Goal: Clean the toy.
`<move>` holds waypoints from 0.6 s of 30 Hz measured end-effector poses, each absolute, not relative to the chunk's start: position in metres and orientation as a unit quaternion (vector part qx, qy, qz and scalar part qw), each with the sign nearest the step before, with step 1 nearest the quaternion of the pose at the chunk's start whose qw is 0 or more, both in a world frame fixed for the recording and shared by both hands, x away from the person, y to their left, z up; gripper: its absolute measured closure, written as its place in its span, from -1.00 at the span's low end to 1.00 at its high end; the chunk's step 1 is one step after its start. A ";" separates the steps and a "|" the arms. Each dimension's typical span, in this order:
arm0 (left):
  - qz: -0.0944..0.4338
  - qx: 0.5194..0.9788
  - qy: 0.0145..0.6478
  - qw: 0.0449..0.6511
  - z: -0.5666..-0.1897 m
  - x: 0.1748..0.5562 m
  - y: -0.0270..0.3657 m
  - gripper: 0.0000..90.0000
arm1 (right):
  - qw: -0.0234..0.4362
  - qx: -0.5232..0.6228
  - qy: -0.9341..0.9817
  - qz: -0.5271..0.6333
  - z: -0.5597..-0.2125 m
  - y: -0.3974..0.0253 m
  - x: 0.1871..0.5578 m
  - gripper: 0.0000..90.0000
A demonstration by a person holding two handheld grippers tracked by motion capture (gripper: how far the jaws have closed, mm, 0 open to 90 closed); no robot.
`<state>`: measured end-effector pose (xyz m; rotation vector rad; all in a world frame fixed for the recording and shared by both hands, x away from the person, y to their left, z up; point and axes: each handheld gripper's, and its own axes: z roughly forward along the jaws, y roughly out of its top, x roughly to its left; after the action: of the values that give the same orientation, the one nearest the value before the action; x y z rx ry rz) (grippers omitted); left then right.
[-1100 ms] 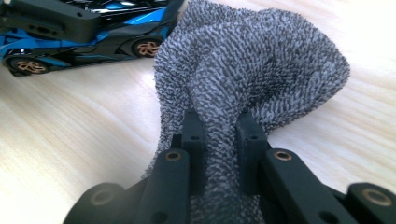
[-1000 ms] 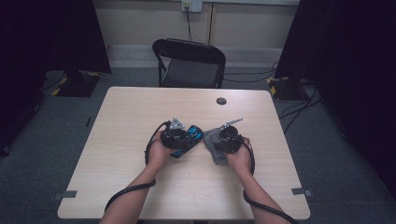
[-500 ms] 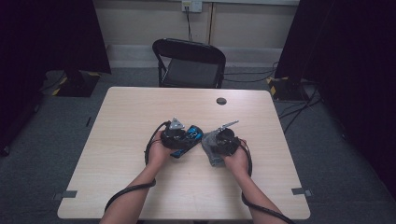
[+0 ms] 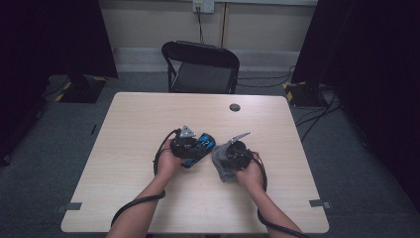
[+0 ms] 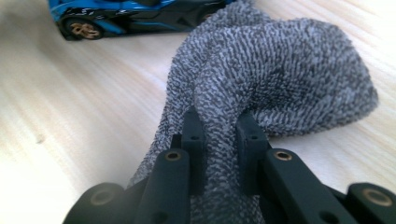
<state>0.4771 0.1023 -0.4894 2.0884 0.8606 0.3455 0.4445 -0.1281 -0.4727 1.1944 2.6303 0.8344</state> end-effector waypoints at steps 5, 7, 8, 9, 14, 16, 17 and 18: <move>0.138 0.832 0.342 0.414 -0.489 0.477 0.102 -0.08 | 0.063 0.387 0.878 0.276 -0.472 -0.123 0.441 0.72; 0.137 0.831 0.343 0.415 -0.489 0.477 0.102 -0.08 | 0.060 0.383 0.879 0.279 -0.473 -0.120 0.439 0.72; 0.138 0.832 0.343 0.415 -0.489 0.477 0.102 -0.08 | 0.060 0.380 0.880 0.280 -0.473 -0.119 0.438 0.72; 0.138 0.832 0.342 0.415 -0.489 0.477 0.102 -0.08 | 0.059 0.379 0.880 0.280 -0.473 -0.118 0.438 0.72; 0.139 0.831 0.343 0.415 -0.490 0.477 0.102 -0.08 | 0.055 0.366 0.885 0.281 -0.473 -0.111 0.434 0.72; 0.139 0.831 0.343 0.415 -0.489 0.477 0.102 -0.08 | 0.053 0.361 0.887 0.282 -0.473 -0.109 0.433 0.72; 0.138 0.831 0.343 0.415 -0.489 0.477 0.102 -0.08 | 0.051 0.361 0.887 0.282 -0.473 -0.107 0.432 0.72; 0.139 0.831 0.343 0.415 -0.489 0.477 0.102 -0.08 | 0.050 0.359 0.888 0.283 -0.473 -0.107 0.432 0.72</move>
<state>0.4767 0.1021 -0.4894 2.0891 0.8614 0.3480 0.4316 -0.1065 -0.4726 1.0928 2.7036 0.8629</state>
